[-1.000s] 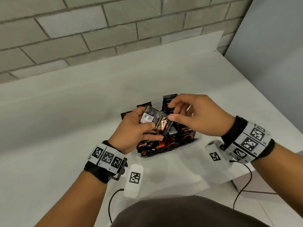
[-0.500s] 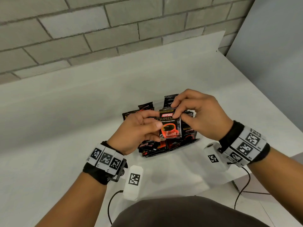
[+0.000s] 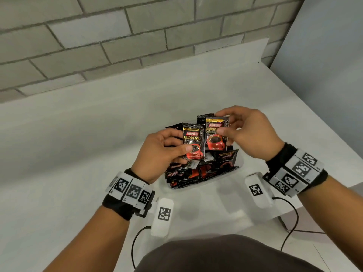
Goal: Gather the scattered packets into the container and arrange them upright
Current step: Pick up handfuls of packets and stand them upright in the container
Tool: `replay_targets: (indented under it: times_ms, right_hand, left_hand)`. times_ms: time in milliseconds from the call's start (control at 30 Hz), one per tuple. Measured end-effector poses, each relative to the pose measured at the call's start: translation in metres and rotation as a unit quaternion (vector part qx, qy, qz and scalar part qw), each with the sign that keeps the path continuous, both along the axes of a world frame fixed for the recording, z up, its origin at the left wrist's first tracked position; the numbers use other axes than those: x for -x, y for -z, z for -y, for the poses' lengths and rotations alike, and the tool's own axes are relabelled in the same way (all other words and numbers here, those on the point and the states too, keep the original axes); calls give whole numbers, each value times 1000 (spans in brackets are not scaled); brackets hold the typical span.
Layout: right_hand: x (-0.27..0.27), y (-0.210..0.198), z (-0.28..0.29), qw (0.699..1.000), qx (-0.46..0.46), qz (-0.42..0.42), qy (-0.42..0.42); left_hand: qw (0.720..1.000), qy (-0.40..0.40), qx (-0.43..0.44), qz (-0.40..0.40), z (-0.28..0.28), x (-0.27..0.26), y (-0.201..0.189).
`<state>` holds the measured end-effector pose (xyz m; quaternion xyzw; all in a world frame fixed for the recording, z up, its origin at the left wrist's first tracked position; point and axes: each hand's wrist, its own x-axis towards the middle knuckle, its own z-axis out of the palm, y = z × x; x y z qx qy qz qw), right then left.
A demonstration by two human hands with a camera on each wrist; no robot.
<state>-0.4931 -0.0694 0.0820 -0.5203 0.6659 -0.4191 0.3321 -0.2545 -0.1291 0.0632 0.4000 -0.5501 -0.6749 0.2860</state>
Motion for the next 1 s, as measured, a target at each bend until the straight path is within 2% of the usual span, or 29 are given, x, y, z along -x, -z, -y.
replay_targets:
  times_ms: [67, 133, 200, 500, 567, 700, 867, 1000]
  right_hand:
    - [8, -2, 1, 998, 18, 61, 11]
    - [10, -4, -1, 989, 27, 142, -22]
    - [7, -5, -1, 981, 26, 187, -53]
    - [17, -12, -4, 964, 68, 255, -32]
    - [15, -12, -6, 976, 53, 207, -44]
    - [-3, -8, -9, 997, 7, 59, -56]
    - [-14, -9, -11, 998, 10, -17, -59]
    - [-10, -14, -11, 984, -21, -108, -139]
  left_hand:
    - [1000, 6, -4, 10, 0, -2, 1]
    - [1000, 25, -7, 14, -1, -1, 1]
    - [999, 34, -2, 15, -2, 2, -1]
    - [994, 25, 54, 91, 5, 3, 2]
    - [995, 47, 40, 76, 3, 6, -1]
    - [992, 105, 40, 56, -1, 14, -8]
    - [984, 114, 94, 100, -1, 20, -5]
    - [970, 127, 149, 143, 3, 23, 1]
